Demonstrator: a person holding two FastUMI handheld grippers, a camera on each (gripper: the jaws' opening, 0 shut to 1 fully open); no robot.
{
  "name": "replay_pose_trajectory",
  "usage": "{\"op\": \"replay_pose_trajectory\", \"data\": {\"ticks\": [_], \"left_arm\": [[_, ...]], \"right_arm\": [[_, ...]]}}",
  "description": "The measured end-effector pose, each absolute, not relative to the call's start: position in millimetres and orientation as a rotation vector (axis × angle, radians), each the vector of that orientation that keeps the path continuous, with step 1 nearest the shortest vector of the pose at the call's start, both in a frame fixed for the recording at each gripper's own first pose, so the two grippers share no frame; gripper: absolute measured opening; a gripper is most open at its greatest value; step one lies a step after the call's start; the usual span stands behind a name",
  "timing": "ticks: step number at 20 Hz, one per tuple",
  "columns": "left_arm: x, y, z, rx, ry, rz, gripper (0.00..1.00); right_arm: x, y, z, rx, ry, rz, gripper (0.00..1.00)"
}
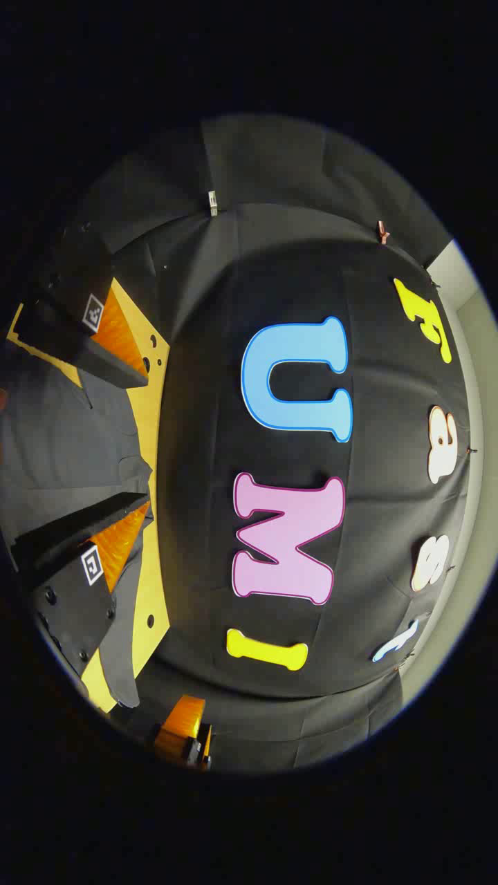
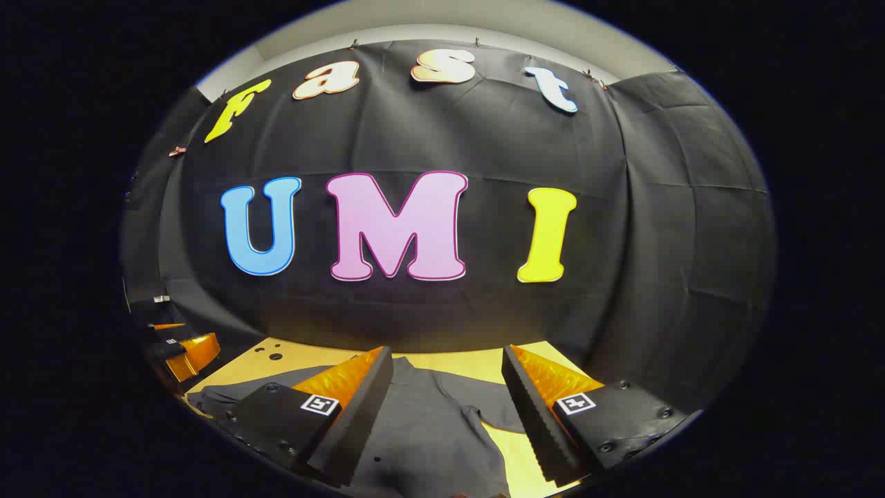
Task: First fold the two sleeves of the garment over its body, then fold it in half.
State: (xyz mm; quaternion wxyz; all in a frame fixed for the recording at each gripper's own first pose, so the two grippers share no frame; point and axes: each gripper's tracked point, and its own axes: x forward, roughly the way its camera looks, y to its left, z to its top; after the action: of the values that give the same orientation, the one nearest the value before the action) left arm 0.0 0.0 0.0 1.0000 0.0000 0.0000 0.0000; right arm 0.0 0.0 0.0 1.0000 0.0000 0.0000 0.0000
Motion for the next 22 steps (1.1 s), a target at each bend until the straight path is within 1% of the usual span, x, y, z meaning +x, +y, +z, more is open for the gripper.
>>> {"op": "replay_pose_trajectory", "data": {"ticks": [6, 10, 11, 12, 22], "left_arm": [[9.0, -4.0, -8.9, 0.004, 0.029, -0.001, 0.96], [12.5, -4.4, -6.9, 0.007, 0.019, 0.002, 0.96], [13.8, -4.6, -5.3, 0.009, 0.017, 0.001, 0.92], [14.4, -4.9, -6.3, 0.01, 0.015, 0.0, 0.96], [21.4, -5.4, -11.5, 0.006, 0.025, 0.003, 0.96]], "right_arm": [[7.7, 5.7, -15.0, -0.017, 0.039, 0.037, 0.98], [12.7, 10.4, -19.1, -0.02, 0.056, 0.053, 0.98], [13.0, 12.1, -20.0, -0.021, 0.058, 0.056, 0.98], [13.8, 12.5, -20.8, -0.021, 0.06, 0.059, 0.98], [26.0, 7.2, -24.6, -0.04, 0.069, 0.051, 0.98]]}}
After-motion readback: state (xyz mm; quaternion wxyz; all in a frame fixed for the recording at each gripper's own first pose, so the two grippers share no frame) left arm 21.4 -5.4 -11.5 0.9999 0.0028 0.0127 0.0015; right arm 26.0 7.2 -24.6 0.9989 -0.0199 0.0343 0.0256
